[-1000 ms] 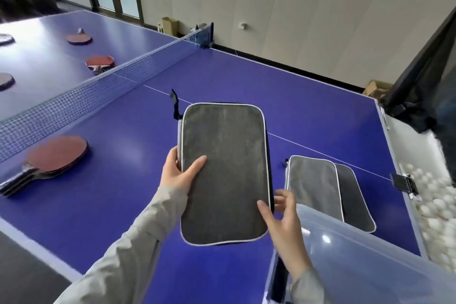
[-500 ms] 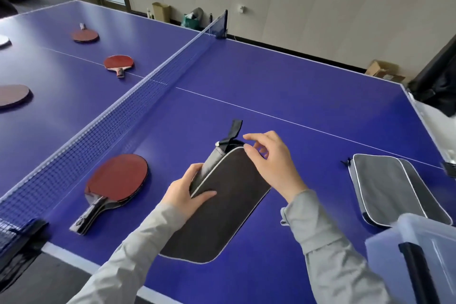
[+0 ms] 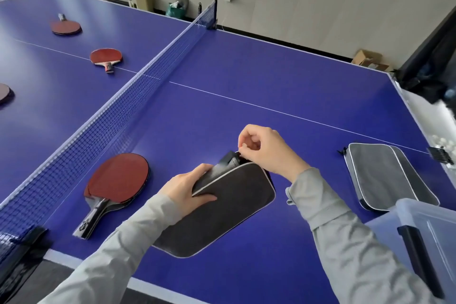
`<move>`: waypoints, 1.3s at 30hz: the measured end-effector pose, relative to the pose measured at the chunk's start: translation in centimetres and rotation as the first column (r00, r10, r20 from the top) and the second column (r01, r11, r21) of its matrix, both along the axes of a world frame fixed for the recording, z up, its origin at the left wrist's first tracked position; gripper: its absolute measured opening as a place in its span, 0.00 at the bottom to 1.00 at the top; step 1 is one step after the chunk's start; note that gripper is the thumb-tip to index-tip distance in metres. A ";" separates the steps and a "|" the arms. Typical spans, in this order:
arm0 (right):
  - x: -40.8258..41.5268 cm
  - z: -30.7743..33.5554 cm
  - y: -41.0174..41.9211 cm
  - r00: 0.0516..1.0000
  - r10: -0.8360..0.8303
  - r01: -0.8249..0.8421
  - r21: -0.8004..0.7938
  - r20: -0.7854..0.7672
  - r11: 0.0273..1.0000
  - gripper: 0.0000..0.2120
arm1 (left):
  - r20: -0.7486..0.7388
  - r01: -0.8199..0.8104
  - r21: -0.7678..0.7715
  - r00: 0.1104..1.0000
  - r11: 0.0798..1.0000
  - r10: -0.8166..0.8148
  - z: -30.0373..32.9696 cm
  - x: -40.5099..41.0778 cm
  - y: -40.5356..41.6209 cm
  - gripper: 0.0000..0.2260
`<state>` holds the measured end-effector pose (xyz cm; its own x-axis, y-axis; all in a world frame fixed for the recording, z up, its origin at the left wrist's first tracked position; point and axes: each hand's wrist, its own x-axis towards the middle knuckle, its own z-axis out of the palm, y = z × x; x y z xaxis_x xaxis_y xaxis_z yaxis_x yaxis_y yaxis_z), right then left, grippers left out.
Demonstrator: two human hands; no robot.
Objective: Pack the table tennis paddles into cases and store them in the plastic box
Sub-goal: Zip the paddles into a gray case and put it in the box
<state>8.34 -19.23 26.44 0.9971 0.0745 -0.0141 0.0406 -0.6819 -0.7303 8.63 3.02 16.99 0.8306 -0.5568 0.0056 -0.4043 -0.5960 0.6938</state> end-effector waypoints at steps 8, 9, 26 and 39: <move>-1.8 -1.6 -1.7 0.988 -0.142 0.132 0.146 0.063 0.980 0.04 | -0.038 -0.015 -0.097 0.999 0.995 0.011 -0.4 -0.7 0.0 0.23; -1.9 -1.9 -2.1 0.982 -0.174 0.163 0.140 0.070 0.977 0.04 | -0.048 -0.033 -0.109 0.998 0.994 0.028 -0.4 -0.8 0.1 0.23; -4.5 -4.9 -6.1 0.941 -0.339 0.322 0.328 -0.003 0.888 0.07 | -0.552 -0.488 -0.578 0.824 0.654 0.127 2.0 1.9 2.0 0.16; -8.2 -8.2 -3.6 0.912 -0.325 0.331 0.019 0.250 0.943 0.07 | -0.664 -0.745 -0.522 0.660 0.415 0.350 1.7 2.2 -0.8 0.14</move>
<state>0.14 -22.83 18.23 0.9375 -0.2548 0.2371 -0.0118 -0.7042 -0.7099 10.79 2.26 18.69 0.9640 0.0644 -0.2580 0.2416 0.1932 0.9510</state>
